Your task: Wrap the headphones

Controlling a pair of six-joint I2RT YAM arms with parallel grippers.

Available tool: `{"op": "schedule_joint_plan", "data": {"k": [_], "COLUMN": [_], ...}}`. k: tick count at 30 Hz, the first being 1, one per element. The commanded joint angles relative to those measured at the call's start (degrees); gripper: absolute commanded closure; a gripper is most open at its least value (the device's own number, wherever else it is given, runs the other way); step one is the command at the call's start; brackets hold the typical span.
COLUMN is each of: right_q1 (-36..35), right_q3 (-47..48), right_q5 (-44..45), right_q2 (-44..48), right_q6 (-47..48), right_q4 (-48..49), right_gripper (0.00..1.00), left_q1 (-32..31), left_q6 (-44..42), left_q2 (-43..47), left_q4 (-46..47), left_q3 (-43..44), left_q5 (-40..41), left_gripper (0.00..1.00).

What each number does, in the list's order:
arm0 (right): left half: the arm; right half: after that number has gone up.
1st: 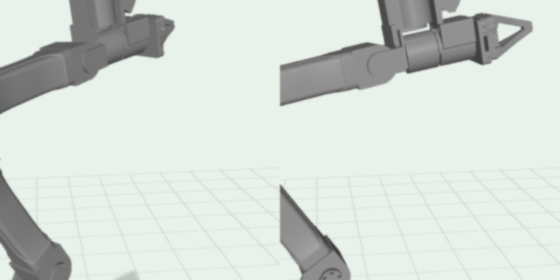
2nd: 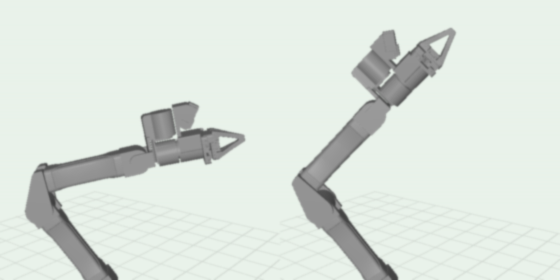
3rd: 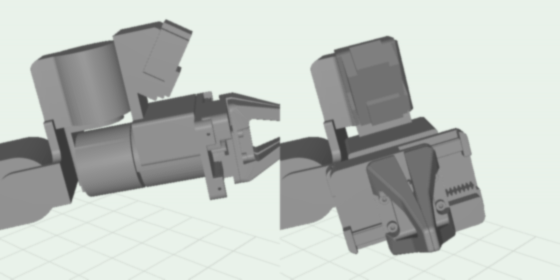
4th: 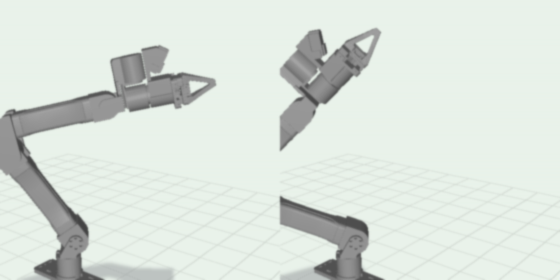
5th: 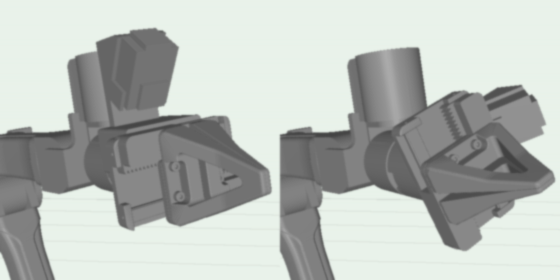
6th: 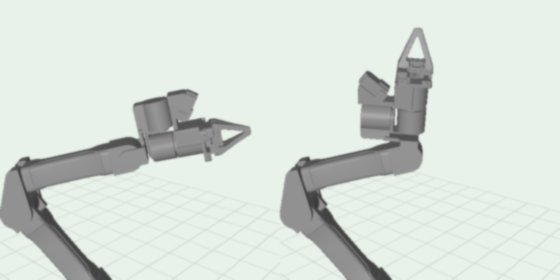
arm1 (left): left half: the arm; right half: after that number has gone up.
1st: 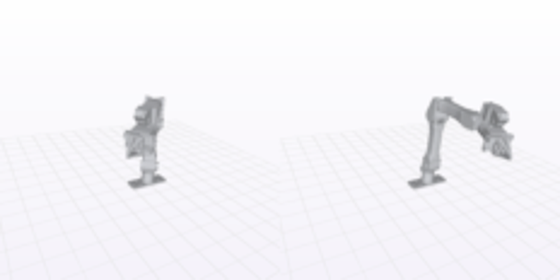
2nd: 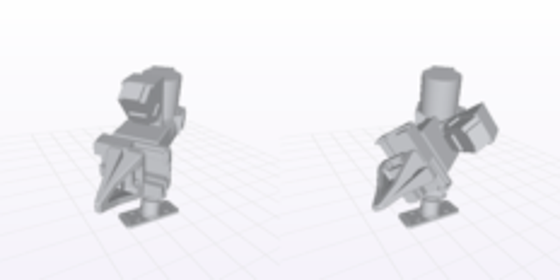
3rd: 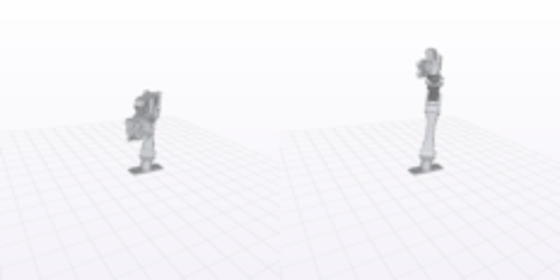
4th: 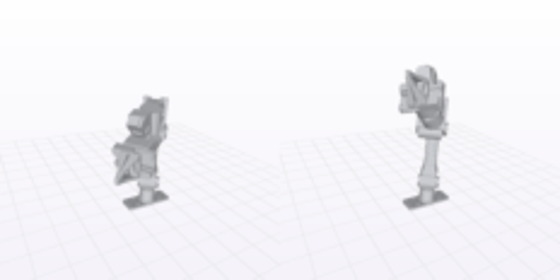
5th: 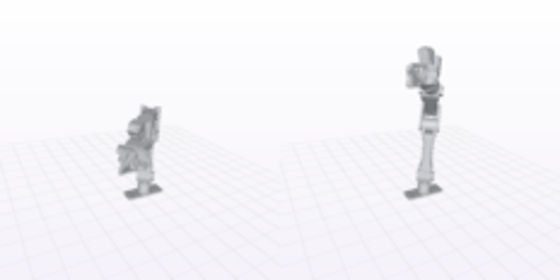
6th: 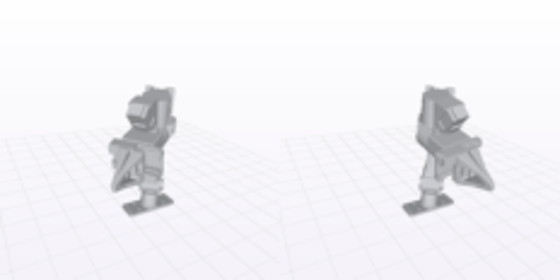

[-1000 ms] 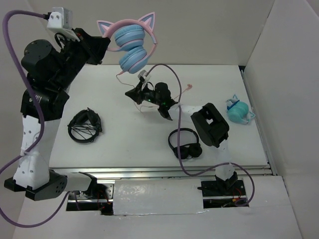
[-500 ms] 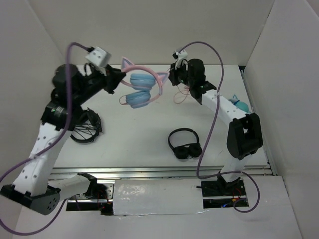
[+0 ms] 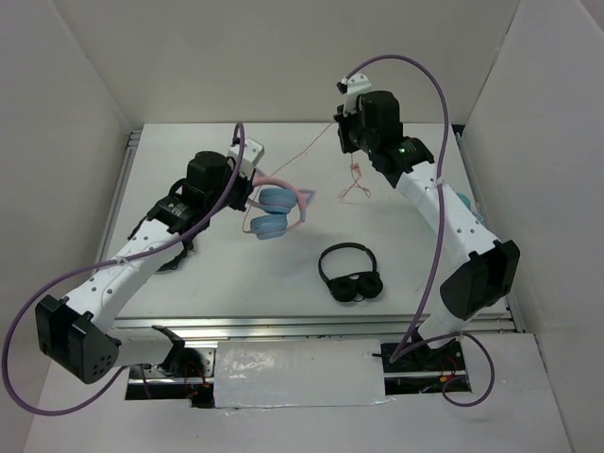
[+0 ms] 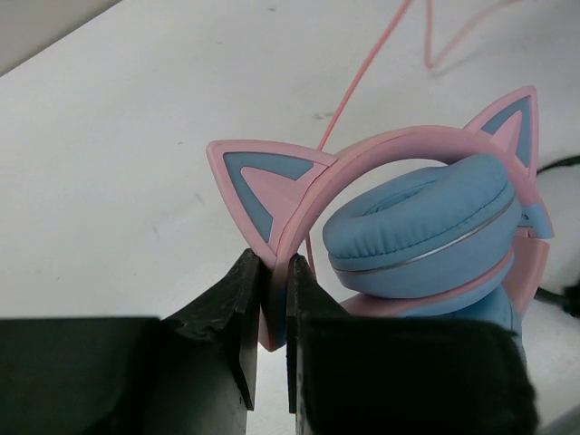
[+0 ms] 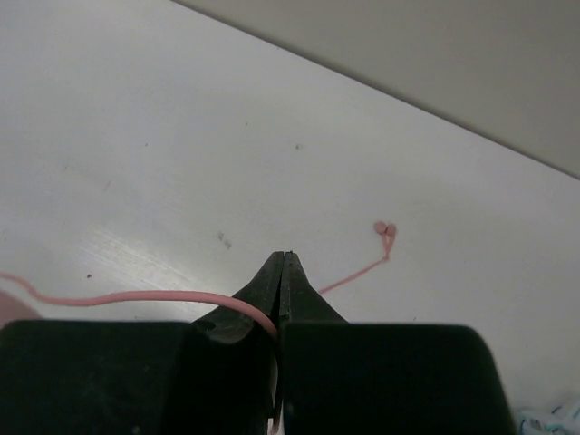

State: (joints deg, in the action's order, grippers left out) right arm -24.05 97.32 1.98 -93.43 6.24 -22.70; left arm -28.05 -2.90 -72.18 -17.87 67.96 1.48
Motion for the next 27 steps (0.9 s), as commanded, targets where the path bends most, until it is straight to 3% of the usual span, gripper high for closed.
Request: {"op": "schedule_joint_plan", "data": {"k": [1, 11, 15, 18, 27], "right_q1": [-2.6, -3.0, -4.8, -8.1, -15.3], "right_q3": [-1.8, -5.6, -6.4, -9.2, -21.8], "right_q5": [4.3, 5.9, 4.4, 1.2, -16.7], "right_q2": [4.8, 5.9, 6.6, 9.3, 14.1], "right_q6": [-1.5, -6.2, -8.5, -8.1, -9.5], "right_q4": [-4.3, -8.0, -8.3, -6.8, 4.0], "right_gripper": [1.0, 1.0, 1.0, 1.0, 1.0], "left_q1": [1.3, 10.1, 12.1, 12.7, 14.3], "left_q6": [5.6, 13.4, 18.0, 22.0, 32.6], "left_q2": [-0.7, 0.8, 0.2, -1.6, -2.8], "left_q4": [7.3, 9.5, 8.7, 6.7, 10.8], "left_q3": [2.5, 1.1, 2.2, 4.2, 7.1], "left_q5": [8.0, 4.7, 8.1, 14.2, 16.9], "left_gripper": [1.0, 1.0, 1.0, 1.0, 1.0]}}
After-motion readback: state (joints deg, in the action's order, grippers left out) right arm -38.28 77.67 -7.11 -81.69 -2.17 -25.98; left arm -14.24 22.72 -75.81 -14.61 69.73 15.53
